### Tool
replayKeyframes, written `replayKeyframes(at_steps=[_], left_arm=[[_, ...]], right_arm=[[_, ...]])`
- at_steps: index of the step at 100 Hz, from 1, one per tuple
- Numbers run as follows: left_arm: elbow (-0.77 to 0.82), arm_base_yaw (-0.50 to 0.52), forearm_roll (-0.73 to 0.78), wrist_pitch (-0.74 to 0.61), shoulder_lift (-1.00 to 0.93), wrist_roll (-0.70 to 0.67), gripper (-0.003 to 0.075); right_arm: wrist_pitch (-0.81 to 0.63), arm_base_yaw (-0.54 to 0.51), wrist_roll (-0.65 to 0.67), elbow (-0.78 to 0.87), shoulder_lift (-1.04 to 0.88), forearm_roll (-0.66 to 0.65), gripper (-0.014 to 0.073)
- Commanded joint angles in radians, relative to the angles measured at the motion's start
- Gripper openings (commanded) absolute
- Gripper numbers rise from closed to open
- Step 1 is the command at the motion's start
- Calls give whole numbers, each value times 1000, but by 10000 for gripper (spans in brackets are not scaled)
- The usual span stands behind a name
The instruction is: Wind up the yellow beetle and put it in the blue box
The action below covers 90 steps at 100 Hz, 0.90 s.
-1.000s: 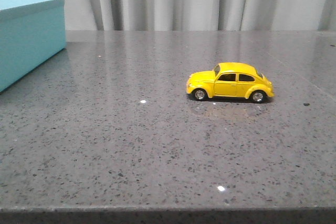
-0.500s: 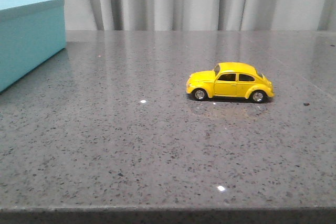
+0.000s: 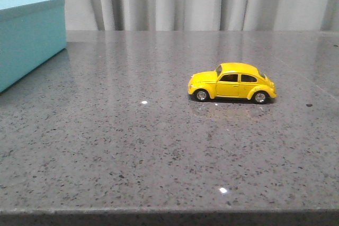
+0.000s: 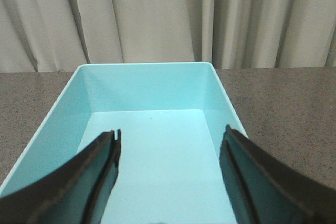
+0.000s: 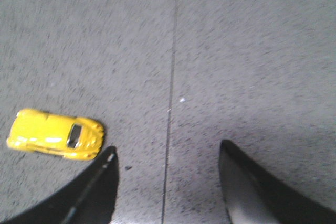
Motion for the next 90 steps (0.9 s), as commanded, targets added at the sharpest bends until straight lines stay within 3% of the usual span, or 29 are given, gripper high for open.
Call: replayKeyframes(at_steps=[1,50,90], left_arm=[[-38,3,-2,-72,14,-2,410],[-38,3,-25,-72,14,-2,410],[-38,3,-27,-70,14,-2,410]], right_arm=[[10,40,9,-82,61,10,500],[100,246,216,-295,390,13,502],[105,318,366,-326,511,13,498]])
